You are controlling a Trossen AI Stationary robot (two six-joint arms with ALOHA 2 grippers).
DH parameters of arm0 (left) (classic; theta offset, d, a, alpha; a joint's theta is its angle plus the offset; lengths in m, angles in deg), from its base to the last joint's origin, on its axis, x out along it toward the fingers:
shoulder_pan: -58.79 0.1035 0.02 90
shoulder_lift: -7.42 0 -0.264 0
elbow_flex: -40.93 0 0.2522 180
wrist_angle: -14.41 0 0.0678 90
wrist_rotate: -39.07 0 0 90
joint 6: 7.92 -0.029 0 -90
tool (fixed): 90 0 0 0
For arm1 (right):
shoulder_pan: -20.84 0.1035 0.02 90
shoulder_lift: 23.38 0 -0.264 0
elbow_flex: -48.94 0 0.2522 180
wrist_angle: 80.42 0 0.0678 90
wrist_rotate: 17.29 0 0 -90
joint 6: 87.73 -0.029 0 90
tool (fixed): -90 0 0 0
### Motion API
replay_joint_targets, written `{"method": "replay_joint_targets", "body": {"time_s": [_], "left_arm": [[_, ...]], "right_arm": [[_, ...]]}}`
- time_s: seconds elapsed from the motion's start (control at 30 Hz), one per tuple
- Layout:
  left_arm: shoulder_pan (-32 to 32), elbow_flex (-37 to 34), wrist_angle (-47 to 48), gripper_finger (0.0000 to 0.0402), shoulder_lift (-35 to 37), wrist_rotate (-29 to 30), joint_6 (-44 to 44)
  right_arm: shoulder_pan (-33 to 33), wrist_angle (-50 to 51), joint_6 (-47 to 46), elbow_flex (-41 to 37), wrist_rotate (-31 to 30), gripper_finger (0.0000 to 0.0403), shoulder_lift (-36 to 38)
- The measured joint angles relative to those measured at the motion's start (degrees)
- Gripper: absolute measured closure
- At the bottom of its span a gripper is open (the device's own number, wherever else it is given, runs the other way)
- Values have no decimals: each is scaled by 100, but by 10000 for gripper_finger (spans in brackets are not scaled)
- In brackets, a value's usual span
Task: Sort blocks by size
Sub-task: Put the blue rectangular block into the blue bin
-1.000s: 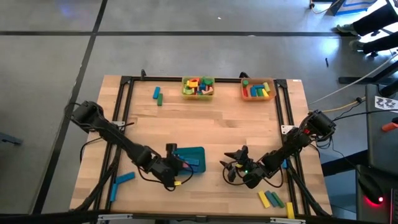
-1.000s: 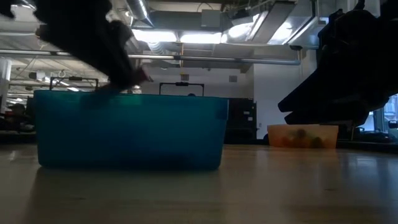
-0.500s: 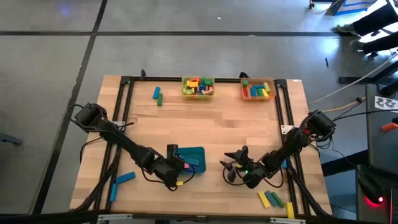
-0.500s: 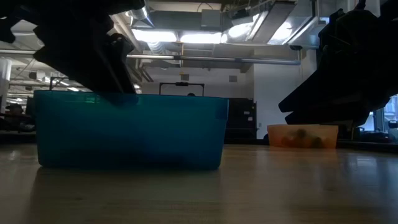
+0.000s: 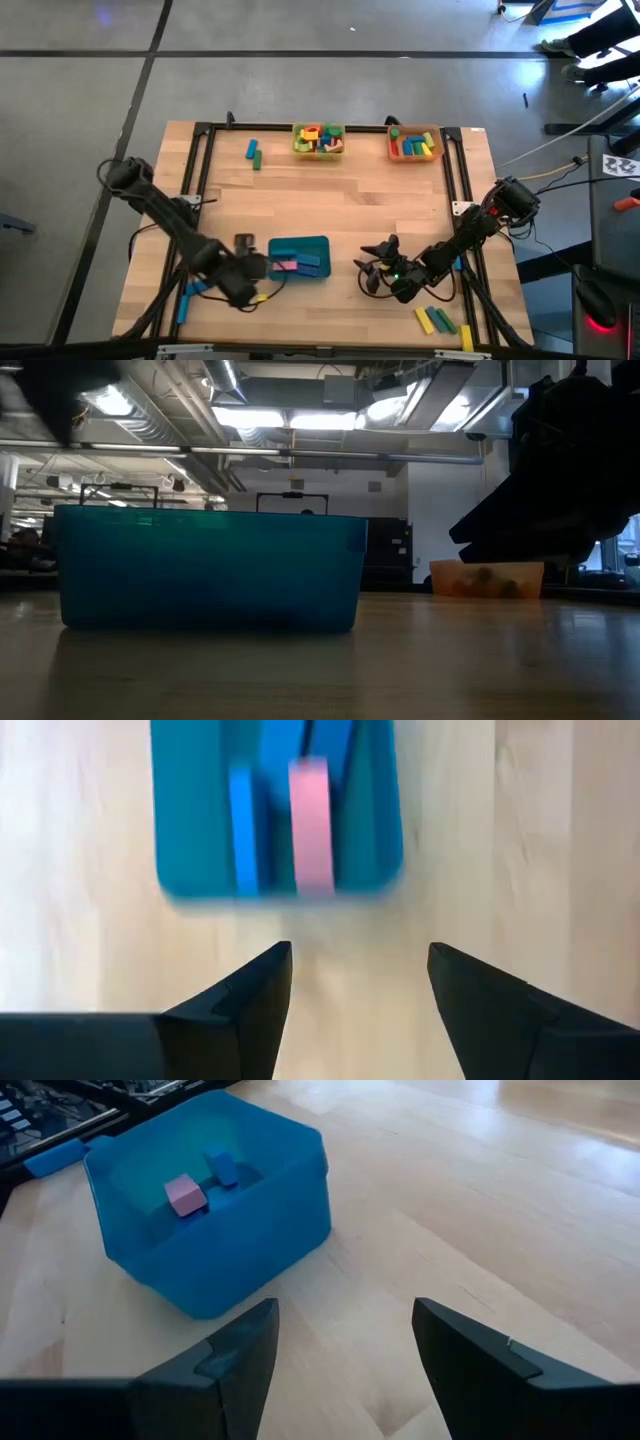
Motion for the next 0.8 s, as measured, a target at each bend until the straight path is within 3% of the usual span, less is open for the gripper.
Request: {"method": "replay_joint_targets", "body": {"time_s": [0.17, 0.27, 0.53, 0.7, 0.8], "left_arm": [[-610, -23, 1160, 191, 79, -422, 1604], [-937, -219, 1290, 194, 84, -794, 2280], [-1496, -1251, 396, 200, 82, -1832, 3413], [-1559, -1851, -623, 200, 82, -2145, 3451], [-1559, -2100, -755, 200, 82, -2212, 3444]], "right_arm": [[1, -3, 2, 0, 29, 169, 0], [2, -7, 0, 0, 31, 169, 0], [0, -10, 0, -2, 29, 169, 0], [2, -13, 0, -2, 32, 169, 0], [0, -13, 0, -2, 83, 169, 0]]}}
